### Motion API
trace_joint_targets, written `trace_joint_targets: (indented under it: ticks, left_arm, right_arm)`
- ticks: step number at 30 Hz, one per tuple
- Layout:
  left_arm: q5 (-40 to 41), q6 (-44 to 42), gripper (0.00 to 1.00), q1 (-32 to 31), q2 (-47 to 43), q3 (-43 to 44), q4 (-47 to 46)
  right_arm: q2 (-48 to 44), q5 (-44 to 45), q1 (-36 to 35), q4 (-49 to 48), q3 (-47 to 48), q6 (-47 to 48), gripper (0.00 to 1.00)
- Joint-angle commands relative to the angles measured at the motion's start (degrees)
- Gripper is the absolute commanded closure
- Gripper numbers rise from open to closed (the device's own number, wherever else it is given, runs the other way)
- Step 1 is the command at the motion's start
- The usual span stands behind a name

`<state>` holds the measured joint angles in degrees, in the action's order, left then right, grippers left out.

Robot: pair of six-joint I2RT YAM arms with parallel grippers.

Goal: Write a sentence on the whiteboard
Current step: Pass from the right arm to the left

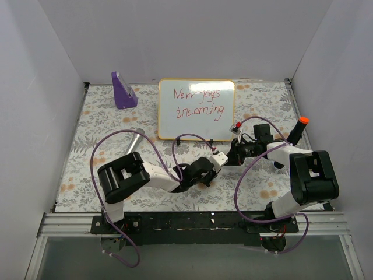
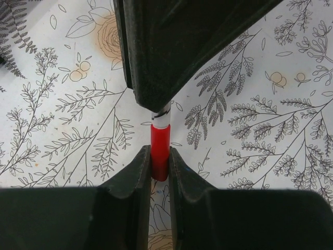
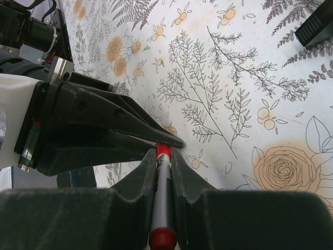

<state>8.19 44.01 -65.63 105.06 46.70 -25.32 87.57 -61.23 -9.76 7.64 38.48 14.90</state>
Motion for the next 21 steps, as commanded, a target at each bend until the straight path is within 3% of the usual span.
trace_joint_targets:
  ticks: [1, 11, 21]
  left_arm:
    - [1.6, -1.4, 1.0, 0.7, -1.6, 4.8, -4.6]
    - [-4.0, -0.2, 1.0, 5.6, -4.2, 10.3, -8.3]
    - [-6.8, 0.3, 1.0, 5.6, -6.5, 7.4, -12.2]
  right_arm:
    - [0.3, -1.4, -1.1, 0.1, 0.2, -0.6, 0.99]
    - [1.8, -0.6, -2.9, -0.6, -0.2, -1.2, 0.99]
    - [2.8, -0.7, -4.0, -1.6, -0.5, -2.1, 0.99]
